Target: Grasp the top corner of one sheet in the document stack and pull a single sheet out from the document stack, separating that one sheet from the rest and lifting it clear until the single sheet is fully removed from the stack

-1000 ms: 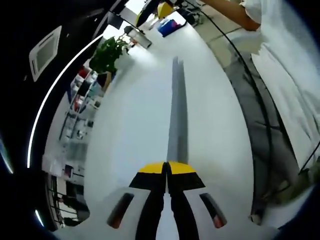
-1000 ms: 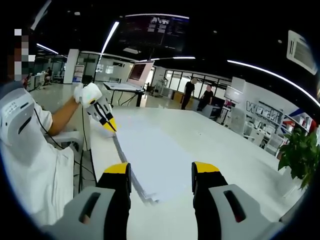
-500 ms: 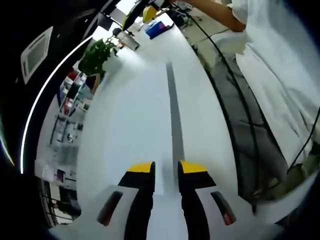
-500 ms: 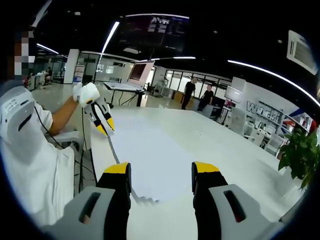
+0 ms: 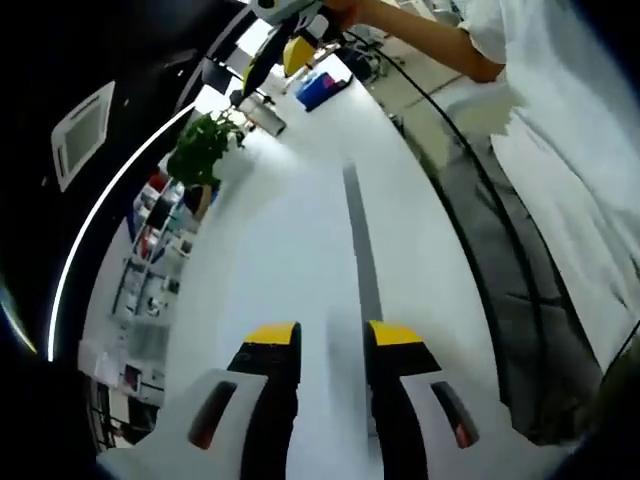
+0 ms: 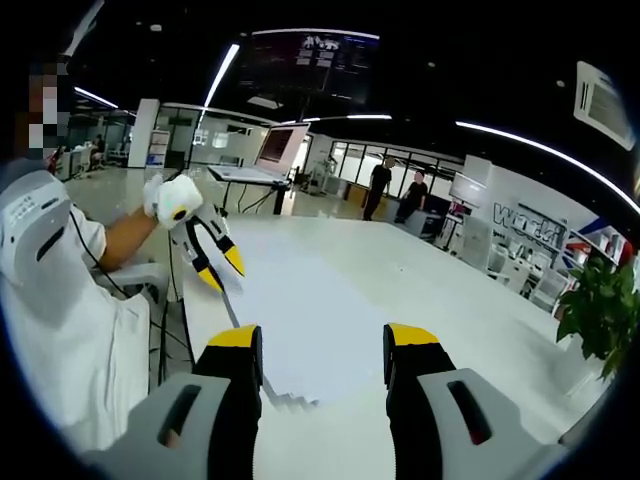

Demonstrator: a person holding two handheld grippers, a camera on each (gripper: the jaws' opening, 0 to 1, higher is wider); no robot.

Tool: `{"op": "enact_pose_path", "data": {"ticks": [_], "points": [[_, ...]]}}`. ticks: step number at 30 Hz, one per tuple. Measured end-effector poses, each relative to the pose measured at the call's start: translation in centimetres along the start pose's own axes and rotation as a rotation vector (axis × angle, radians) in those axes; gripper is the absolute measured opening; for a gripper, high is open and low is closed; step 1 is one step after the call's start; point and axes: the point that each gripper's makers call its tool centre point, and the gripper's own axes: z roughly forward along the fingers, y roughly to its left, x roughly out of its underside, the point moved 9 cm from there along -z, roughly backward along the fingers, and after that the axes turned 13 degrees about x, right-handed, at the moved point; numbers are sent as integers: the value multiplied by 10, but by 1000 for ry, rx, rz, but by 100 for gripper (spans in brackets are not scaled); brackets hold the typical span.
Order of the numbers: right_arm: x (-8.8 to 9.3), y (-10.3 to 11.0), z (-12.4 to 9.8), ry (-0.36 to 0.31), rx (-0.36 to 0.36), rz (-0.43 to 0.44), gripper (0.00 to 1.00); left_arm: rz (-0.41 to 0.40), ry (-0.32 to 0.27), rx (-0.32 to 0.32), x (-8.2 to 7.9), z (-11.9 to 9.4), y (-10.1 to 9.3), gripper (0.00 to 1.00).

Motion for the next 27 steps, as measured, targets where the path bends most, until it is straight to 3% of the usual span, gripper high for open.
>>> {"op": "enact_pose_path", "data": {"ticks": [4,11,17,27], "points": [[0,0,1,2,0,-1,48,30,-6,-19,-8,12,0,27],[0,0,1,1,1,-1,48,52,-70,-42,-19,25,3,27],[0,0,2,4,1,-4,48,72,-52,-68,-21,36,4,26],[-1,-2,1,2,6,-2,48,39,-85,-36,-23,44,2,11]]}}
